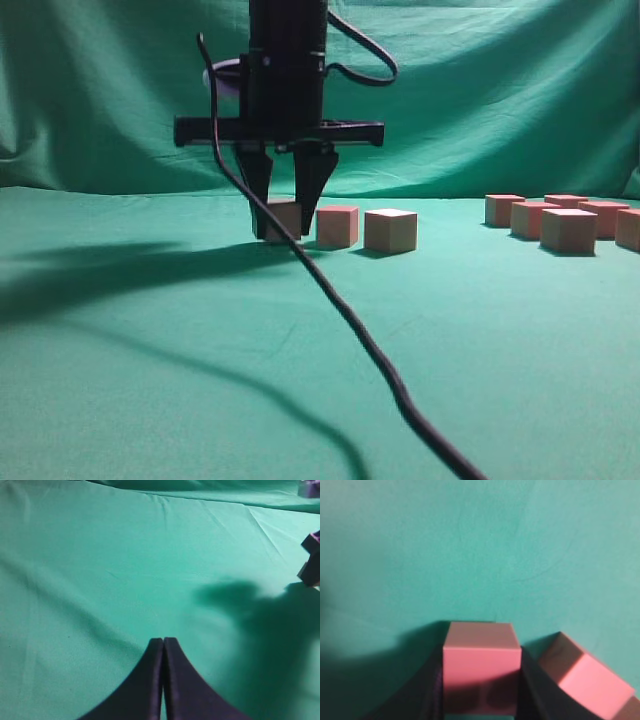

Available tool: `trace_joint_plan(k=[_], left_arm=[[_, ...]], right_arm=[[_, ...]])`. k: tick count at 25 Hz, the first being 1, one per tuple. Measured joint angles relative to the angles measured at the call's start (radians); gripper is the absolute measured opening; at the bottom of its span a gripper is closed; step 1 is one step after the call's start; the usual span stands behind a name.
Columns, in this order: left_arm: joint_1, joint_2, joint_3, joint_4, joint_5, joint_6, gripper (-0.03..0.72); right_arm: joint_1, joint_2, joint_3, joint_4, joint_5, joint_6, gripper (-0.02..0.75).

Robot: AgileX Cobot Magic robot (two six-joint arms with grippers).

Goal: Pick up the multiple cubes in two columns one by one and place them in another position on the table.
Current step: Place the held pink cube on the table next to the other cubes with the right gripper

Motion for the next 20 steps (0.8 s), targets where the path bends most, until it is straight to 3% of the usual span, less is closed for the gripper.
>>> trace_joint_plan(k=[20], left_arm=[[0.0, 0.0, 0.0, 0.0, 0.0, 0.0, 0.0]], right_arm=[[0.0, 0.016, 0.0, 0.016, -0.002, -0.021, 0.26]])
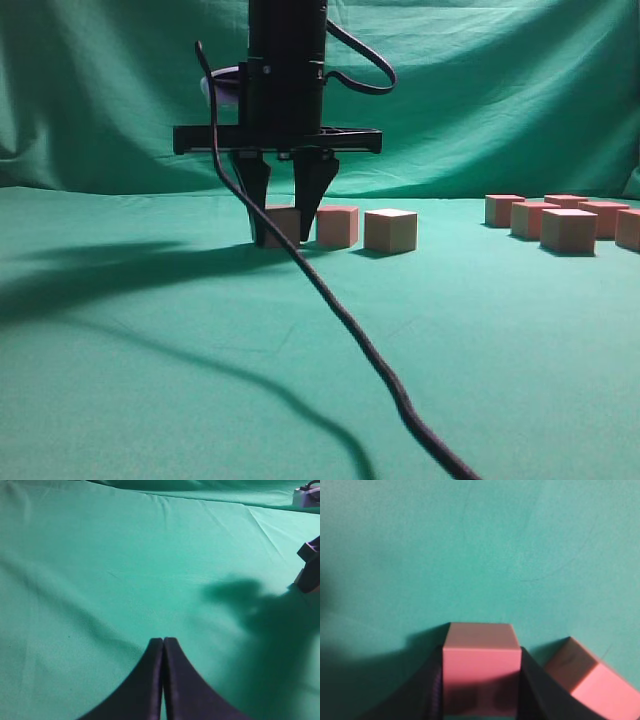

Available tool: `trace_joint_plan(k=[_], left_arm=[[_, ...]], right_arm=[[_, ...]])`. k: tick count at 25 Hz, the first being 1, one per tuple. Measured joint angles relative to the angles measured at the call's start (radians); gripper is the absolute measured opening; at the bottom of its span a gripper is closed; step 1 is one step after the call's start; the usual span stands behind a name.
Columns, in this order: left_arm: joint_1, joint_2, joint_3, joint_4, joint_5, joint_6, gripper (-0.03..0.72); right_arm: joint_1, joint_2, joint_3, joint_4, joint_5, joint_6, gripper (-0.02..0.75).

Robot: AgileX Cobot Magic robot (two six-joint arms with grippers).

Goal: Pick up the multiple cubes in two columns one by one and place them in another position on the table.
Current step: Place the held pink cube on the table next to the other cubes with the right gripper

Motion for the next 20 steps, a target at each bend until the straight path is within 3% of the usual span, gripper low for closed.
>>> trace_joint_plan(k=[5, 6, 15, 19, 20], left_arm=[[0.0, 0.0, 0.0, 0.0, 0.0, 0.0, 0.0], [0.0, 0.0, 0.0, 0.0, 0.0, 0.0, 0.0], [0.0, 0.0, 0.0, 0.0, 0.0, 0.0, 0.0], [0.0, 0.0, 0.0, 0.0, 0.0, 0.0, 0.0], [0.0, 0.0, 0.0, 0.0, 0.0, 0.0, 0.0]], right_arm=[[0.0, 0.004, 0.0, 0.003, -0.002, -0.002, 0.26], [0.0, 0.004, 0.0, 0.003, -0.002, -0.002, 0.302], [0.0, 0.004, 0.0, 0.005, -0.005, -0.045, 0.302], [0.0, 0.004, 0.0, 0.005, -0.016, -0.052, 0.445], [0.0, 0.004, 0.0, 0.005, -0.023, -0.053, 0.434]])
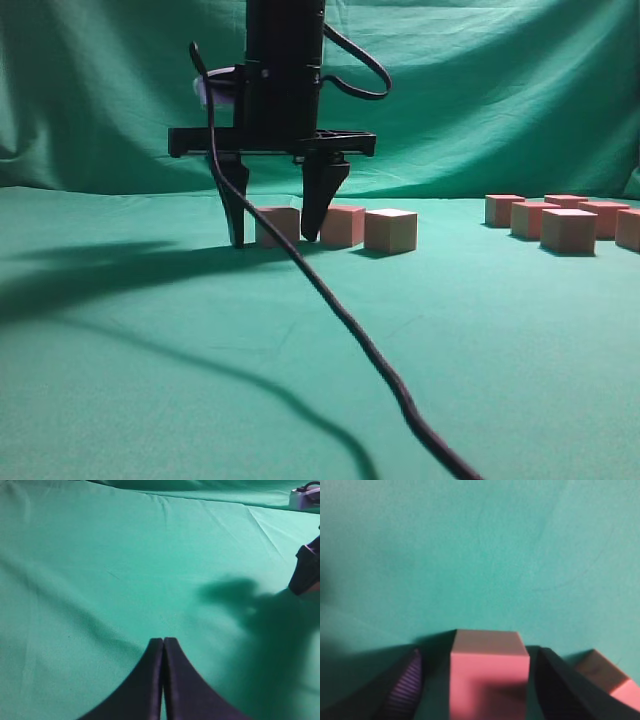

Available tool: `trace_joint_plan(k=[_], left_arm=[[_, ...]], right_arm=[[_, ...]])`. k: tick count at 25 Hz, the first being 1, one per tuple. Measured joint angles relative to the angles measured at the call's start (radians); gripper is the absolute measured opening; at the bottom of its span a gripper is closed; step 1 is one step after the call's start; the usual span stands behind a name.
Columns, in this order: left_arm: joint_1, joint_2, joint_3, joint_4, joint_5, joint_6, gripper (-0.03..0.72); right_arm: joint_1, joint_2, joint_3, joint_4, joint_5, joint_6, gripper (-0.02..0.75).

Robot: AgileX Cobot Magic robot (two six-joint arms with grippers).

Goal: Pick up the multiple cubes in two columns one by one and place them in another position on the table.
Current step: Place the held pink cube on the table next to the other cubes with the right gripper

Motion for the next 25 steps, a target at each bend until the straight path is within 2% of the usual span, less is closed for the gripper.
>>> trace_joint_plan(k=[3, 4, 12, 20, 25], left_arm=[[0.0, 0.0, 0.0, 0.0, 0.0, 0.0, 0.0], [0.0, 0.0, 0.0, 0.0, 0.0, 0.0, 0.0], [0.0, 0.0, 0.0, 0.0, 0.0, 0.0, 0.0], [0.0, 0.0, 0.0, 0.0, 0.0, 0.0, 0.0], [0.0, 0.0, 0.0, 0.0, 0.0, 0.0, 0.0]], right_arm=[[0.0, 0.0, 0.0, 0.0, -0.031, 0.0, 0.434], [0.0, 0.0, 0.0, -0.002, -0.048, 0.0, 0.475], [0.0, 0.0, -0.065, -0.042, -0.148, -0.001, 0.46], [0.0, -0.004, -0.356, -0.088, 0.022, -0.003, 0.46], [-0.001, -0.098, -0.369, -0.12, 0.047, -0.024, 0.46]])
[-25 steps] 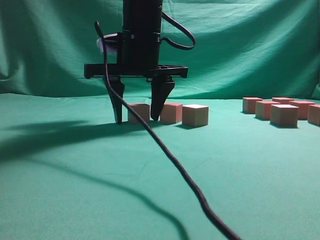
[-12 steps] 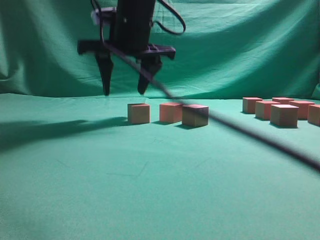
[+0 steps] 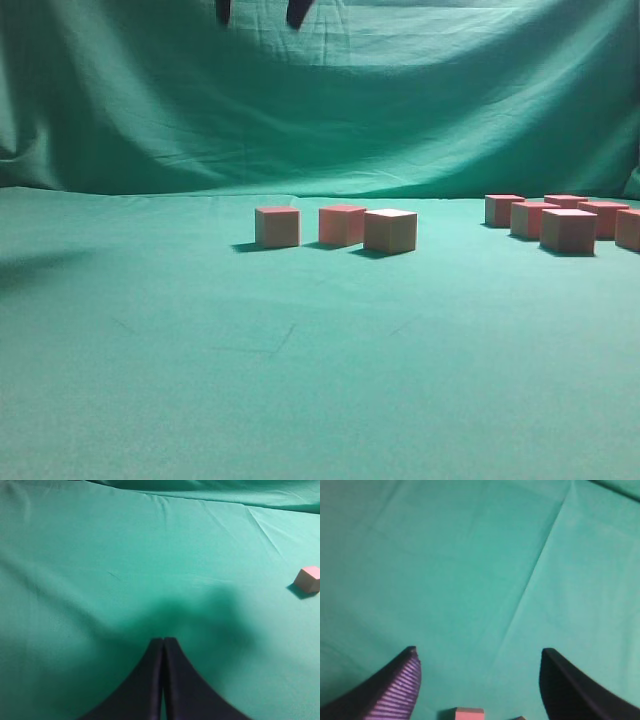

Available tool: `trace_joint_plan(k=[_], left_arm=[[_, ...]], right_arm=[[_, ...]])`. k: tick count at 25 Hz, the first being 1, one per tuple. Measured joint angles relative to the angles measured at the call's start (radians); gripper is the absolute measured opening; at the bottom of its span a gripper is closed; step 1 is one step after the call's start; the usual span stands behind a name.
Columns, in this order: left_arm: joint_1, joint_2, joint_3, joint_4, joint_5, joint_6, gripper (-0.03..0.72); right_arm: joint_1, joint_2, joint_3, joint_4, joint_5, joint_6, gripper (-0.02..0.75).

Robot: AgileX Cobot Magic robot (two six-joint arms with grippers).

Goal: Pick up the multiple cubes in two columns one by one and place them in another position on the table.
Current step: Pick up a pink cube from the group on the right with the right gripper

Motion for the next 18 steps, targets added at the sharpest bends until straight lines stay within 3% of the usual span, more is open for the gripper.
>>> trace_joint_plan(k=[6, 18], left_arm=[[0.0, 0.0, 0.0, 0.0, 0.0, 0.0, 0.0], [0.0, 0.0, 0.0, 0.0, 0.0, 0.0, 0.0]], right_arm=[[-0.045, -0.267, 0.277, 0.0, -0.004, -0.032, 0.46], [-0.373, -0.642, 1.073, 0.005, -0.017, 0.031, 0.46]])
